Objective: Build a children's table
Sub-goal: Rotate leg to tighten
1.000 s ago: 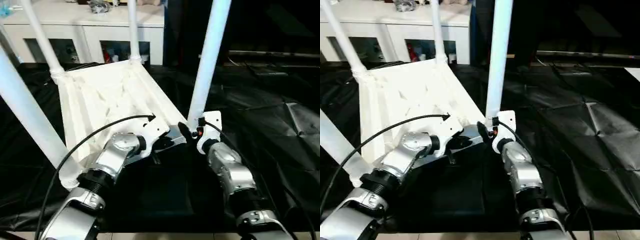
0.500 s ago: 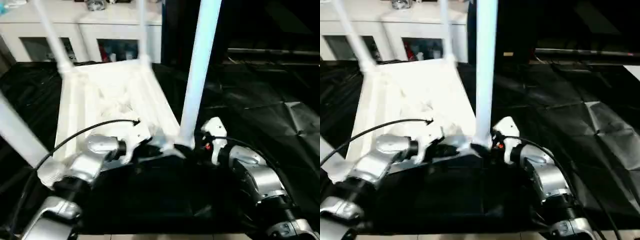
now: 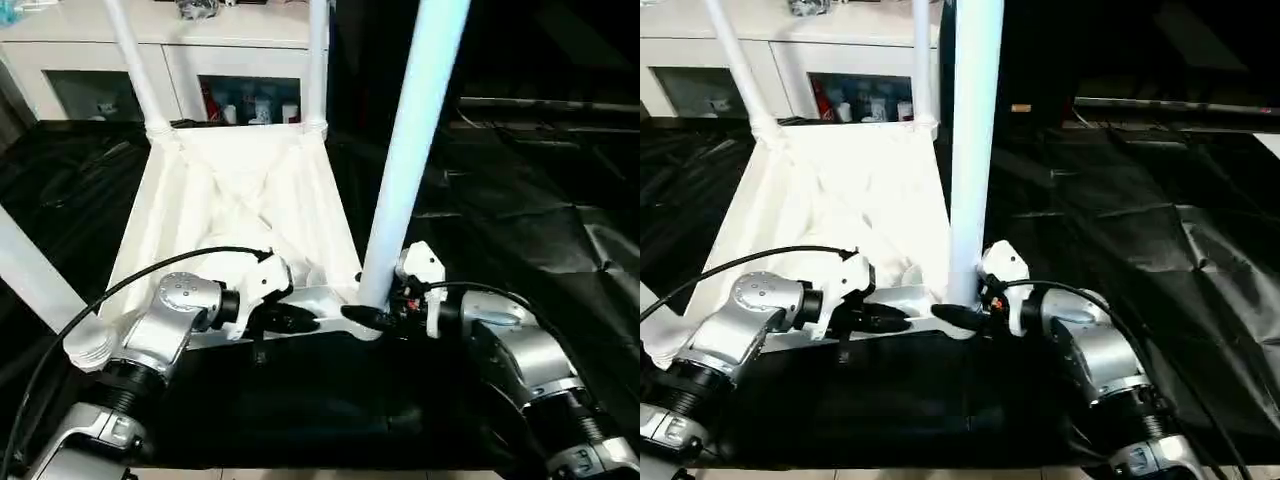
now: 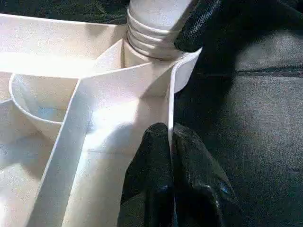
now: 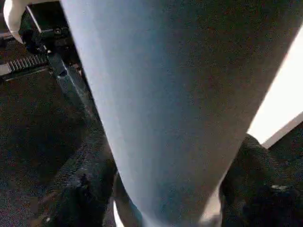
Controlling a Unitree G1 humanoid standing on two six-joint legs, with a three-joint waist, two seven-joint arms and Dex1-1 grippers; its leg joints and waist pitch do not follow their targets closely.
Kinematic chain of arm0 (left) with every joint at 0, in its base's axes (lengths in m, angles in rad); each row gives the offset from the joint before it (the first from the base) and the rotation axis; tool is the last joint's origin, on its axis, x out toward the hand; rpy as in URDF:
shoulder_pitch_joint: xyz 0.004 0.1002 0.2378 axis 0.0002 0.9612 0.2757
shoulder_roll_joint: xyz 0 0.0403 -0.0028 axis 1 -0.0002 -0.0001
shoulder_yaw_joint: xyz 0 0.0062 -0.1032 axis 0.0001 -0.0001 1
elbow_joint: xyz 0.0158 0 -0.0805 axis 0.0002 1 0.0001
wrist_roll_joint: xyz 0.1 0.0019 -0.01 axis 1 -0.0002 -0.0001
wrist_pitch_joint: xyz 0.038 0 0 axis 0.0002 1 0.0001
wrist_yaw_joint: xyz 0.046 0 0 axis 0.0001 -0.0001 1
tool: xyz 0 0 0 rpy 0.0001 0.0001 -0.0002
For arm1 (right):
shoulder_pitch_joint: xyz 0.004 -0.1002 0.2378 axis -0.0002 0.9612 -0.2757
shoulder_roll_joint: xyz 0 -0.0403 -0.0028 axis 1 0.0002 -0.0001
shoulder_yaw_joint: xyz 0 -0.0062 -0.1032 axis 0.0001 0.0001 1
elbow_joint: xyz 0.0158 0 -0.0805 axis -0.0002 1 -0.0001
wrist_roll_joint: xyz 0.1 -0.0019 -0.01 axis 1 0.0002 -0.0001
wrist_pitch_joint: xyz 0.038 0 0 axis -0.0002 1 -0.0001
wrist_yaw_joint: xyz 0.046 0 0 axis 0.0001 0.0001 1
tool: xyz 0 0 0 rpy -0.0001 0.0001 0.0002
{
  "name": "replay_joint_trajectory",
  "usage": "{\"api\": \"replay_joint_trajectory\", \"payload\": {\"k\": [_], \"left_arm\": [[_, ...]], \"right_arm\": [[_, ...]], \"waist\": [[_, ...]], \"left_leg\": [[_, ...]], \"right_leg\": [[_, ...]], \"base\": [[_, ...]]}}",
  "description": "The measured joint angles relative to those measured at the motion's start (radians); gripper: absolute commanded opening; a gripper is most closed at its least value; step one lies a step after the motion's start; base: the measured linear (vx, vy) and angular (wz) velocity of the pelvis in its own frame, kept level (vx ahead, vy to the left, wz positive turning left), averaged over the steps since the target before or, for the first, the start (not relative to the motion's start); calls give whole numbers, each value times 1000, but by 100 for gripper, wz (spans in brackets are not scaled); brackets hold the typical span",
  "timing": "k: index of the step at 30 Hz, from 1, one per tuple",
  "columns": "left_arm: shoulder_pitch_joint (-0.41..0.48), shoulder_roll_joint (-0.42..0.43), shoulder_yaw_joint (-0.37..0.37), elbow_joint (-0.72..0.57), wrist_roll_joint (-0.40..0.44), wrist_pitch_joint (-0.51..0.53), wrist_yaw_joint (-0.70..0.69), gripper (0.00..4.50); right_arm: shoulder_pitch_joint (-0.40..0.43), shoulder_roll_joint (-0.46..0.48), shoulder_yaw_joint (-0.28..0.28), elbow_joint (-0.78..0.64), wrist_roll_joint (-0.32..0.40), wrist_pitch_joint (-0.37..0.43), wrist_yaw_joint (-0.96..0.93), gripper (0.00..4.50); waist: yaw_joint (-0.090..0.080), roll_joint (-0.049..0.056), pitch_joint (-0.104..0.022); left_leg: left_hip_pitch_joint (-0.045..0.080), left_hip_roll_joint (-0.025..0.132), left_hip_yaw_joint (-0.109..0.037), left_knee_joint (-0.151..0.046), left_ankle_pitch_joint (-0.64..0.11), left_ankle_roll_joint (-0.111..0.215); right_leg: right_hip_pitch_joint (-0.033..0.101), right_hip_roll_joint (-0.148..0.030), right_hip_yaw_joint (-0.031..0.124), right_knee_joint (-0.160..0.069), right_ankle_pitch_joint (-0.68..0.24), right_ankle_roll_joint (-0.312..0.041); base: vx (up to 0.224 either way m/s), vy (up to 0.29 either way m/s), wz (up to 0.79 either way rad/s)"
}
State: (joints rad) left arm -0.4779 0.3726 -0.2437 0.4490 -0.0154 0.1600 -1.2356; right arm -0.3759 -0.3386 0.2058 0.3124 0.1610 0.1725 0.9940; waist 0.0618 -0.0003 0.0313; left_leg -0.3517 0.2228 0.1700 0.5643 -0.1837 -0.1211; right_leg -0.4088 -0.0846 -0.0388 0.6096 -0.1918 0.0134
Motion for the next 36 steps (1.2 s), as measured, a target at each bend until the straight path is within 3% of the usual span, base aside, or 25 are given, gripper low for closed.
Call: {"api": "replay_joint_trajectory", "payload": {"k": [10,17,26,33,34,36], "left_arm": [[0,-3,0,2,1,-1,11,0],[-86,-127,3,131,60,2,242,0],[-165,-255,5,237,109,35,479,0],[-171,-260,5,248,118,21,493,0],[-171,-257,6,248,118,19,492,0],[-165,-242,7,244,115,7,471,0]], "right_arm": [[0,2,0,13,-6,-21,-8,259],[-27,173,-136,144,-9,-32,-380,249],[-131,291,-198,269,-78,-56,-728,239],[-146,292,-199,314,-92,-111,-722,239],[-146,292,-199,316,-91,-118,-712,272],[-139,277,-199,310,-82,-125,-642,281]], "waist": [[0,0,0],[-4,0,-1],[-4,-1,-4],[-4,-1,-5],[-6,-1,-5],[-10,-2,-4]], "left_leg": [[1,0,0,0,0,0],[4,-1,0,4,0,0],[3,-5,0,5,0,1],[3,-5,0,4,-1,2],[3,-5,0,4,-1,2],[3,-5,0,3,-1,2]], "right_leg": [[0,0,0,0,0,0],[3,-1,1,1,0,3],[5,-5,1,0,1,2],[5,-5,0,0,1,3],[5,-5,0,0,1,2],[5,-5,0,0,1,3]], "base": [[0,0,0],[0,0,0],[0,0,0],[0,0,0],[0,0,0],[0,0,0]]}}
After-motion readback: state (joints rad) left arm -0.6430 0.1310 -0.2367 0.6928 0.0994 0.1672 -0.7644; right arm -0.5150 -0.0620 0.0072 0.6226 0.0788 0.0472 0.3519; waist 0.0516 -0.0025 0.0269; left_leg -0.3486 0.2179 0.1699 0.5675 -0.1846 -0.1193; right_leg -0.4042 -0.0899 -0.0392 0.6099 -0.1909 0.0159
